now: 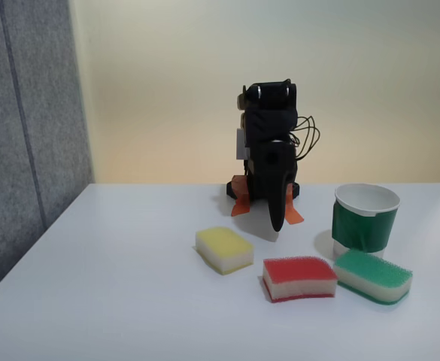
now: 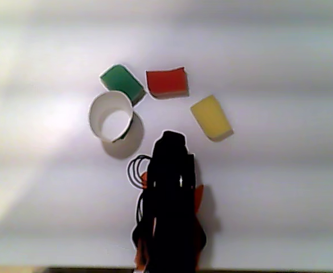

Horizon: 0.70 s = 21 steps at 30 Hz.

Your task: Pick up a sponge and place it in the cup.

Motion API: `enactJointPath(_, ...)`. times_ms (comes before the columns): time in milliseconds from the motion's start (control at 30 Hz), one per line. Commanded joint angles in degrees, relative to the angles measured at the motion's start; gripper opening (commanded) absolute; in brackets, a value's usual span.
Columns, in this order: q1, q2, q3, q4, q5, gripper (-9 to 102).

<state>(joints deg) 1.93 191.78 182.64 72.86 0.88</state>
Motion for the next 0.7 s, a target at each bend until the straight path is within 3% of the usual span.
enactJointPath(0,0.18,1.05,2.64,0.97,0.44,2)
enactJointPath(600,-0.26,1.05,2.64,0.97,0.53,2)
enactJointPath(667,-0.09,1.05,2.64,0.97,0.53,6)
